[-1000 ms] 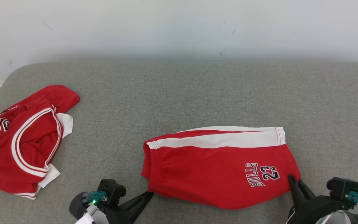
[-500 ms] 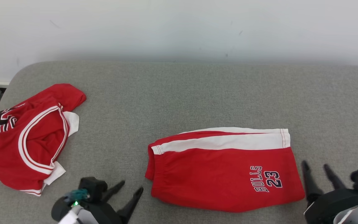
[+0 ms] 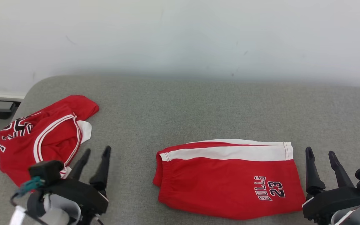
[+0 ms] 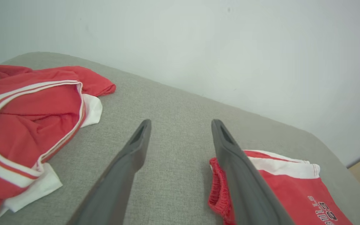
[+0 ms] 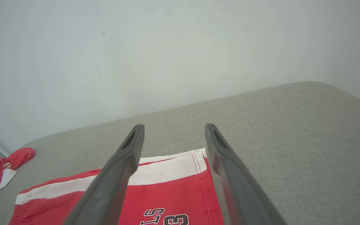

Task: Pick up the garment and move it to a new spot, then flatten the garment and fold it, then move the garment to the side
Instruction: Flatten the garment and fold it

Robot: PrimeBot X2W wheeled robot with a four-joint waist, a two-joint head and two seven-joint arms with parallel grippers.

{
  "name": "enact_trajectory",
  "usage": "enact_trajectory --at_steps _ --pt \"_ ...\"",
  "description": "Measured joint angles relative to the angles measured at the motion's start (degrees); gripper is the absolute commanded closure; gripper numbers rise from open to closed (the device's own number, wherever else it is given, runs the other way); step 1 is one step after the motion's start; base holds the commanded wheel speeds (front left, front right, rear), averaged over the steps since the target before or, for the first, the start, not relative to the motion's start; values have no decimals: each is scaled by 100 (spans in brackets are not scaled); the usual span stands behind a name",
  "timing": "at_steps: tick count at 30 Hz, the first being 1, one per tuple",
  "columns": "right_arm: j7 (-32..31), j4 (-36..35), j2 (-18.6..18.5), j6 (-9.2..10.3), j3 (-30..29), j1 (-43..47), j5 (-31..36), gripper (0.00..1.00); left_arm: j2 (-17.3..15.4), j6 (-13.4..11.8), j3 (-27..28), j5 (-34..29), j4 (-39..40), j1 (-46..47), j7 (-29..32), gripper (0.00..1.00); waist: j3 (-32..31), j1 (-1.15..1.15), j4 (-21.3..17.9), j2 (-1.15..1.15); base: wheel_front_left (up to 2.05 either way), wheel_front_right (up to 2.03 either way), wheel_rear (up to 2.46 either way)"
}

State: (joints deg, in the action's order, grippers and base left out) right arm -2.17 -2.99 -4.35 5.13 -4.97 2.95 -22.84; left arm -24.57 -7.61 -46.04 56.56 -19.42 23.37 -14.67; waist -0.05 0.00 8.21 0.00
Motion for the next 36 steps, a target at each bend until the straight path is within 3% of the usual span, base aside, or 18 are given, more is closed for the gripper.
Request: enact_trajectory --at_steps 6,9,14,22,31,36 --pt "200 134 83 46 23 44 -3 0 471 7 1611 -221 126 -539 0 0 -165 0 109 0 0 0 0" --pt "274 186 100 48 107 115 -4 0 644 5 1969 -671 153 -891 0 0 -211 0 158 0 0 0 0" --pt "323 327 121 49 207 134 -3 0 681 7 1773 -1326 280 -1078 0 0 -222 0 162 0 0 0 0" --pt "321 605 121 49 324 141 22 0 432 7 1218 -1692 421 -1356 0 0 -187 0 73 0 0 0 0" --pt "304 657 110 51 314 147 34 0 424 7 1266 -1905 554 -1373 85 0 -137 1 -19 0 0 0 0" --pt "-159 881 -158 94 332 119 248 0 453 7 1349 -2002 597 -1373 131 0 -116 1 -54 0 0 0 0"
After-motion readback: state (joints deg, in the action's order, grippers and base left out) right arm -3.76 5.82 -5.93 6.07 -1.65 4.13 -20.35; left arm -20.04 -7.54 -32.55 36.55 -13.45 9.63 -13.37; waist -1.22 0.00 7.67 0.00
